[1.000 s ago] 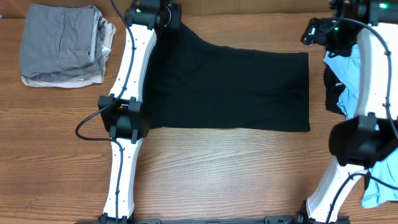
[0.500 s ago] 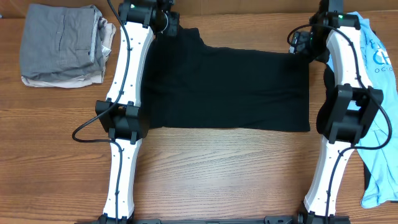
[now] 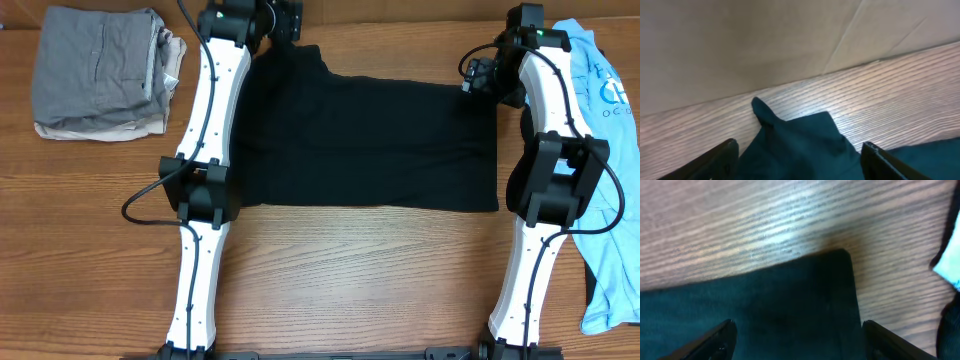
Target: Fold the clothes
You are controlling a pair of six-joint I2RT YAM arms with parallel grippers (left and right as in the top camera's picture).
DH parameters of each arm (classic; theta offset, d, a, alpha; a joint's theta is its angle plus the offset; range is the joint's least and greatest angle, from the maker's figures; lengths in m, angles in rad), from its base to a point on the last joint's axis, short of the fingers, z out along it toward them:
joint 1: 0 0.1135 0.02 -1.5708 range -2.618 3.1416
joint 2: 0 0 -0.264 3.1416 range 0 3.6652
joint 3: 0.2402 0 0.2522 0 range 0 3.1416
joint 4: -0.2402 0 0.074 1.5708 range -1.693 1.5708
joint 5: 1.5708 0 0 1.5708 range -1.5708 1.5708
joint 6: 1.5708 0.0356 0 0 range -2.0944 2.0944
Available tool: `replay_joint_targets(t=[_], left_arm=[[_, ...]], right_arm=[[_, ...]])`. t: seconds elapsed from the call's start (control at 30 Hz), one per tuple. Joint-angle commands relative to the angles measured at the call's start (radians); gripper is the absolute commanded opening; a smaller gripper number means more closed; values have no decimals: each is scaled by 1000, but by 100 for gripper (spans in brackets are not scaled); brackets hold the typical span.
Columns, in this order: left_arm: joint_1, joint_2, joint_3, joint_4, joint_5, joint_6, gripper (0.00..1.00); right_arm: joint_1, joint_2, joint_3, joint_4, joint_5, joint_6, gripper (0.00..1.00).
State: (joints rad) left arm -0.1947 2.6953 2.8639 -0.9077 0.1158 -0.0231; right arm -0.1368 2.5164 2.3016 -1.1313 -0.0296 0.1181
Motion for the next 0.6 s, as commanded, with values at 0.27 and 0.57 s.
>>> replay_joint_targets(t=[0.27, 0.57], left_arm=[[18, 95, -15, 66, 8, 31, 89], [39, 95, -15, 79, 8, 32, 93]], right_arm=[[-5, 14, -20, 88, 24, 10, 78], [-5, 16, -106, 193, 29, 17, 77]])
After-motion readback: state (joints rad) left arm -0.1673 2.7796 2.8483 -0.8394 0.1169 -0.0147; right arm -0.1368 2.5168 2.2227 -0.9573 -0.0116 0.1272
